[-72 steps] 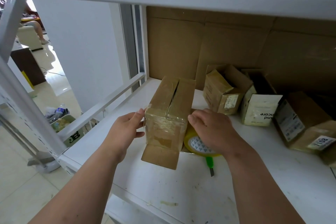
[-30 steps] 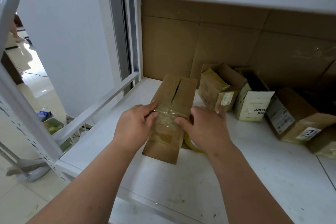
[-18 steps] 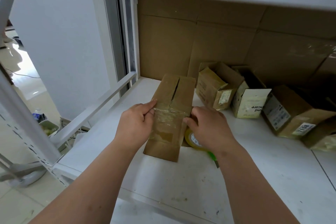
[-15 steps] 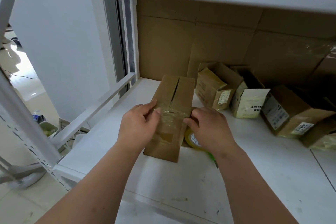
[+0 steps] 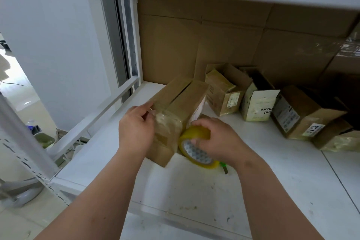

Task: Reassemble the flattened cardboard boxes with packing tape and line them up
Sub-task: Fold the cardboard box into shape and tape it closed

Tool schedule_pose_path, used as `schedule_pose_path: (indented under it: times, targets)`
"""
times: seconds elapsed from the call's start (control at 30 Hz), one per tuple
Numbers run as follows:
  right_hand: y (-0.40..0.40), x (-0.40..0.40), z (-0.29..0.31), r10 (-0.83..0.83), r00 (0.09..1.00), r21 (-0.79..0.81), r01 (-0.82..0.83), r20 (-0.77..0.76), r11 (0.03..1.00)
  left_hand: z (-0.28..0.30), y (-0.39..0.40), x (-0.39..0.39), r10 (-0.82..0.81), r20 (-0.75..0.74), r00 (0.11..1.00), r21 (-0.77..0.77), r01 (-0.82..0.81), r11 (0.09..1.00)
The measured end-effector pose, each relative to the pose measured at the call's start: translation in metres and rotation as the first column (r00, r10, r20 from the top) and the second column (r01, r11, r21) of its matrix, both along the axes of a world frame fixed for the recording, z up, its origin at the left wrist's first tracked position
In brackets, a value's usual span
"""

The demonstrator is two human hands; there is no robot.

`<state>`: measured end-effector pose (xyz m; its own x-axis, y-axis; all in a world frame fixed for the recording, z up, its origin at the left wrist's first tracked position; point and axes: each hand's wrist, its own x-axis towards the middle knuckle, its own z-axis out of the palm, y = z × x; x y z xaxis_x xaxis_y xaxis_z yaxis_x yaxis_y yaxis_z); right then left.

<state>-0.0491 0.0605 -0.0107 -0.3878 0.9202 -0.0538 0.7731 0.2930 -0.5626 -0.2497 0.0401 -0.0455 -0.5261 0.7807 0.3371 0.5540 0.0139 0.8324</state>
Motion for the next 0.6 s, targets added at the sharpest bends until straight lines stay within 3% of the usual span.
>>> schedule_pose_path:
  times: [0.1, 0.2, 0.4, 0.6]
  targets:
    - [-0.006, -0.011, -0.008, 0.005, 0.991, -0.046, -0.011, -0.131, 0.999, 0.003, -0.003, 0.009, -0.031, -0.154, 0.988, 0.008, 0.033, 0.999]
    - [-0.008, -0.015, -0.015, -0.019, 0.965, -0.069, 0.001, -0.26, 0.998, -0.002, -0.005, 0.014, -0.114, -0.253, 0.961, -0.114, 0.087, 0.99]
    - [-0.009, -0.007, -0.028, -0.169, 0.824, -0.302, -0.003, -0.541, 0.953, -0.006, 0.0, 0.005, -0.109, -0.254, 0.961, -0.139, 0.075, 0.987]
    - [-0.018, -0.006, -0.052, -0.235, 0.718, -0.481, -0.156, -0.655, 0.863, -0.004, 0.001, 0.005, -0.106, -0.269, 0.957, -0.161, 0.064, 0.985]
